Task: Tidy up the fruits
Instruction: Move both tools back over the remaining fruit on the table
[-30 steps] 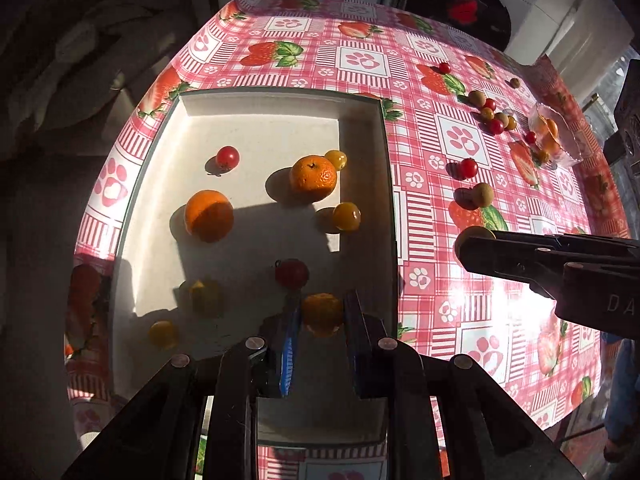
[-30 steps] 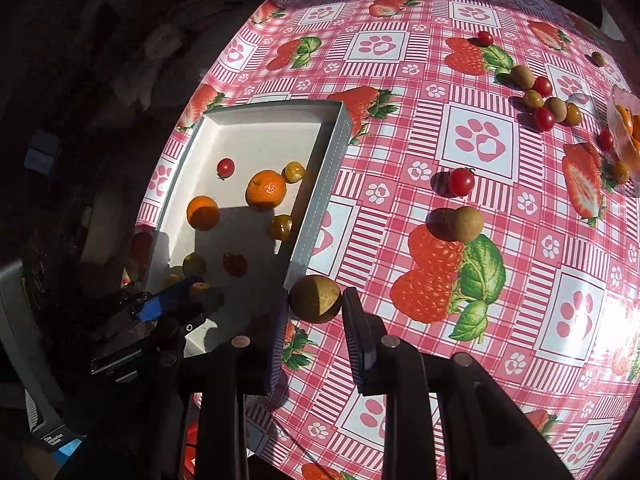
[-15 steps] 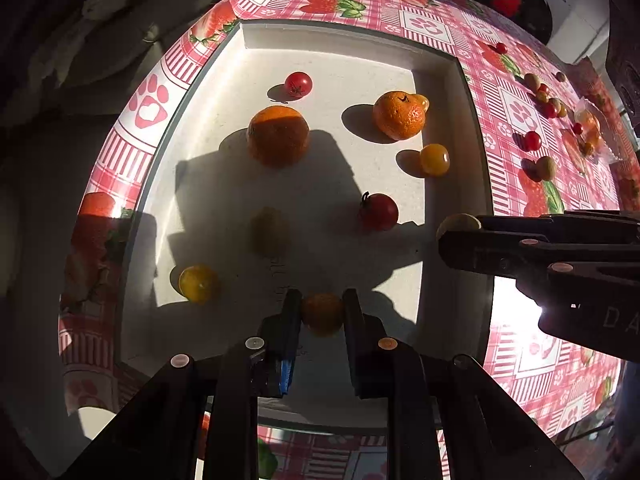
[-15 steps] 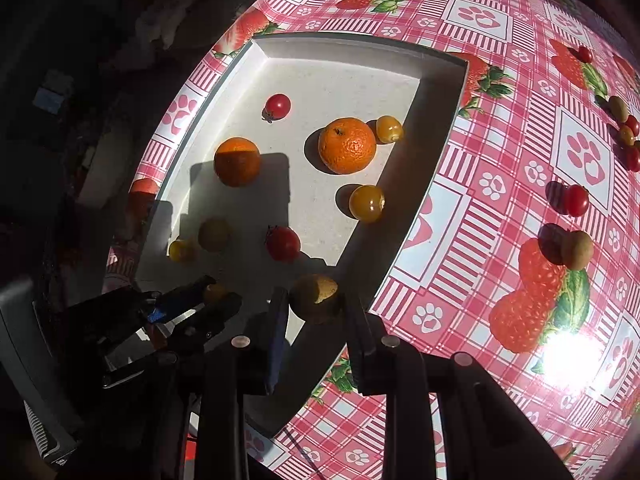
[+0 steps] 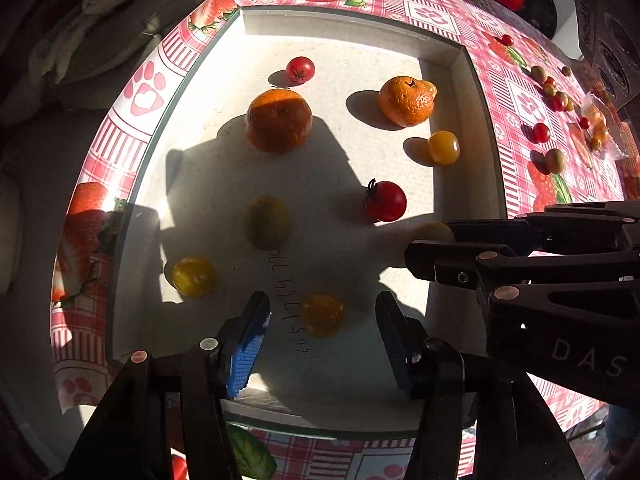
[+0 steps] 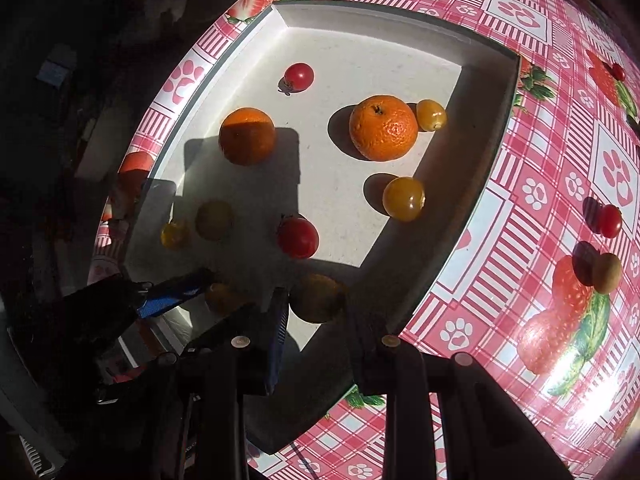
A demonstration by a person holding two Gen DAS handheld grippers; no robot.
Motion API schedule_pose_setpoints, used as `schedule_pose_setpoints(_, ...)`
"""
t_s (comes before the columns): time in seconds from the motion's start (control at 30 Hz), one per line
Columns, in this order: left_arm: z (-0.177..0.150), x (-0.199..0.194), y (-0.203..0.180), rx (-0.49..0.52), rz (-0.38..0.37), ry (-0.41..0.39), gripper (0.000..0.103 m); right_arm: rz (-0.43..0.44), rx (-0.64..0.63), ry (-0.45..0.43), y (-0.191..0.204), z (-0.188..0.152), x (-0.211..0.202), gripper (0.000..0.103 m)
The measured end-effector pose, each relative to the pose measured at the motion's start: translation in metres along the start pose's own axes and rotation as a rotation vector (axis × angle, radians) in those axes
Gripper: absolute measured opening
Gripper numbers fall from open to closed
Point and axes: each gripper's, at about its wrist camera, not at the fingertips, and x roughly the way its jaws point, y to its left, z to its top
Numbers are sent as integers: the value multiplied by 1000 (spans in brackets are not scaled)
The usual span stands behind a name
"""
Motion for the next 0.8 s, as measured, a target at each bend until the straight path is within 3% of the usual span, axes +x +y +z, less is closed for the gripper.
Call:
schedule_pose_setpoints(0.07, 0, -1, 0, 4, 20, -20, 83, 5, 2, 5, 0, 2, 3, 31)
schedule_pose_setpoints(0.17, 1, 5, 1, 0, 26, 10, 83, 27, 8, 2, 5, 3, 10, 38)
schedule_pose_setpoints(0.3, 1, 4, 5, -9, 33, 18, 83, 70, 15, -22, 7, 7, 3, 64)
schedule_pose_setpoints(0.43, 1, -3, 13, -22, 48, 24, 83, 80, 60, -76, 2, 10, -17, 77)
schedule_pose_setpoints(0.6, 13, -21, -1, 24, 53, -13, 83, 65, 131, -161, -23, 2, -49, 78)
schedule_pose_setpoints(0.8, 38, -39, -38, 89, 9, -68, 83, -102, 233, -241, -83, -28, -81, 78)
